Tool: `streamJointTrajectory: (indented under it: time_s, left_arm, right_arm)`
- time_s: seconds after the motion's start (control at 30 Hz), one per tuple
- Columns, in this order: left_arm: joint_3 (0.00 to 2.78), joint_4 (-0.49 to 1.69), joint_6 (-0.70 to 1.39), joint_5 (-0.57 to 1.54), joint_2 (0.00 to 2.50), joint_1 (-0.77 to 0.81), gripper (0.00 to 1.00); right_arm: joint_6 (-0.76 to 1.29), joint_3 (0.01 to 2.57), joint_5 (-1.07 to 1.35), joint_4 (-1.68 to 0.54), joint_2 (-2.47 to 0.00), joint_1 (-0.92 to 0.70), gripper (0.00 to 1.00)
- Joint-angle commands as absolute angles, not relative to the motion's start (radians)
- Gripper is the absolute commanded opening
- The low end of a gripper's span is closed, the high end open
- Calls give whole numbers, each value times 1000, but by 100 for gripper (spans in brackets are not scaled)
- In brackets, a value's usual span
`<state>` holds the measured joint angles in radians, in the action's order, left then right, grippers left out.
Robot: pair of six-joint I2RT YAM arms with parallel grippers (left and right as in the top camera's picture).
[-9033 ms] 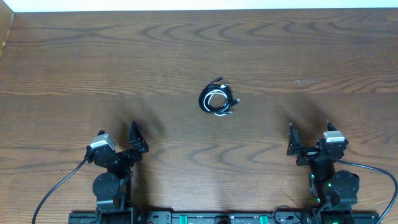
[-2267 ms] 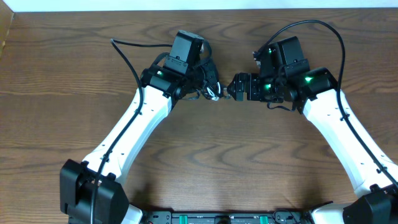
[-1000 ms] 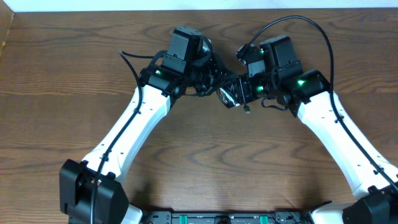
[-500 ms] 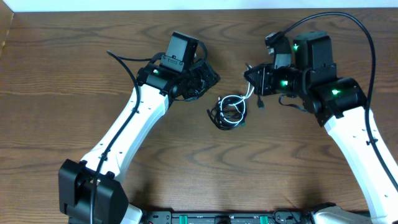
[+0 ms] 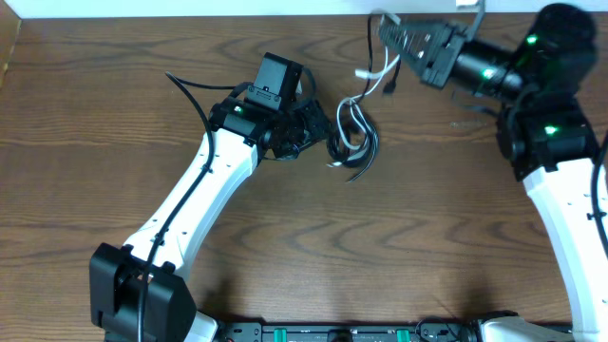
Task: Untangle cables
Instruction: 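Pull the white cable up and right with the right gripper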
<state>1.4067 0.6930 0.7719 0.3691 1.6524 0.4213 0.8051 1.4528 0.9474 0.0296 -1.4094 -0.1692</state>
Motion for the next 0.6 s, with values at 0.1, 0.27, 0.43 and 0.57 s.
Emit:
streamJointTrajectory:
  time_s: [0.1, 0.27, 0.43, 0.57]
  left_arm:
    - [1399, 699, 744, 326, 1647, 420, 54]
    - [1395, 699, 744, 304, 1647, 420, 55]
    - [1395, 699, 744, 302, 1647, 420, 55]
    - [1395, 699, 744, 300, 1647, 420, 55]
  right_arm:
    - [946, 1722, 1061, 113, -1397, -163, 1]
    - [945, 1938, 1038, 112, -1397, -149, 2]
    - [945, 2037, 999, 91, -1397, -110, 2]
    - [917, 2049, 968, -6, -1397, -69, 2]
